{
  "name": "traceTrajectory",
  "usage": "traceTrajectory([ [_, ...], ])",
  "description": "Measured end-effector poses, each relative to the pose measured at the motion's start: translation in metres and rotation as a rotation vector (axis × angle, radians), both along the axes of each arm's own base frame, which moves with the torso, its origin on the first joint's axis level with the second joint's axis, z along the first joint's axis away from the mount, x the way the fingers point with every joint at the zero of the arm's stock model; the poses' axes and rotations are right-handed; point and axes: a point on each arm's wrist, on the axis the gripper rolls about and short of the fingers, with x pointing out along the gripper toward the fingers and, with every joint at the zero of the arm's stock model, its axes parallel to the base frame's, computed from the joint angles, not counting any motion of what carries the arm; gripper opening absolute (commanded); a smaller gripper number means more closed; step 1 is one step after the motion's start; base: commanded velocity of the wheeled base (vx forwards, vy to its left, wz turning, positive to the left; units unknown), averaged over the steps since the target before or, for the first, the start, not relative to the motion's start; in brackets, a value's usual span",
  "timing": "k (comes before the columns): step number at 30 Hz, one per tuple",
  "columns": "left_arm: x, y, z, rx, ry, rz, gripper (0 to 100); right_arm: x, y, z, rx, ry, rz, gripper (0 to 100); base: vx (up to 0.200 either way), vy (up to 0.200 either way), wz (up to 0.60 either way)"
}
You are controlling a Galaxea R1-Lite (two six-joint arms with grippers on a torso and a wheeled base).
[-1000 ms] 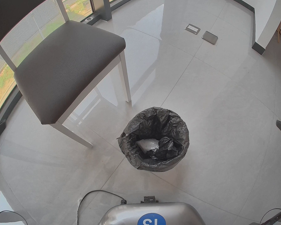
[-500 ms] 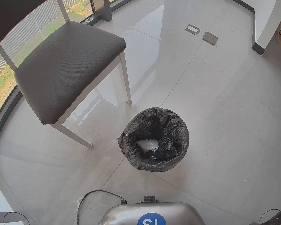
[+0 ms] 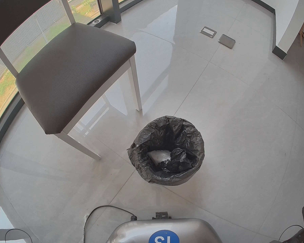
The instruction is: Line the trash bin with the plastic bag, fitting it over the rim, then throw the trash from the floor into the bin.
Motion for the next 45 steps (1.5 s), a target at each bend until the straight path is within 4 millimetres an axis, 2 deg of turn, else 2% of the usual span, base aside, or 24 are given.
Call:
traceTrajectory([
  [8,-0.016,-0.005,0.004,0.024,0.024,0.075,100,0.004,0.000,-0.014,0.012,-0.018,-0.001,100,0.000,0.000,0.00],
  [18,-0.024,-0.011,0.003,0.023,0.016,0.117,100,0.021,0.000,-0.033,0.003,-0.157,-0.003,100,0.000,0.000,0.00],
  [29,-0.035,-0.019,-0.013,0.018,-0.007,0.163,100,0.025,-0.002,-0.046,-0.019,-0.083,-0.118,100,0.000,0.000,0.00],
  [37,-0.017,-0.021,-0.007,0.043,-0.117,0.107,100,0.025,-0.002,-0.047,-0.017,-0.079,-0.120,100,0.000,0.000,0.00],
  [45,0.027,-0.025,-0.009,0.111,-0.263,-0.057,100,0.025,-0.002,-0.047,-0.021,-0.078,-0.121,100,0.000,0.000,0.00],
])
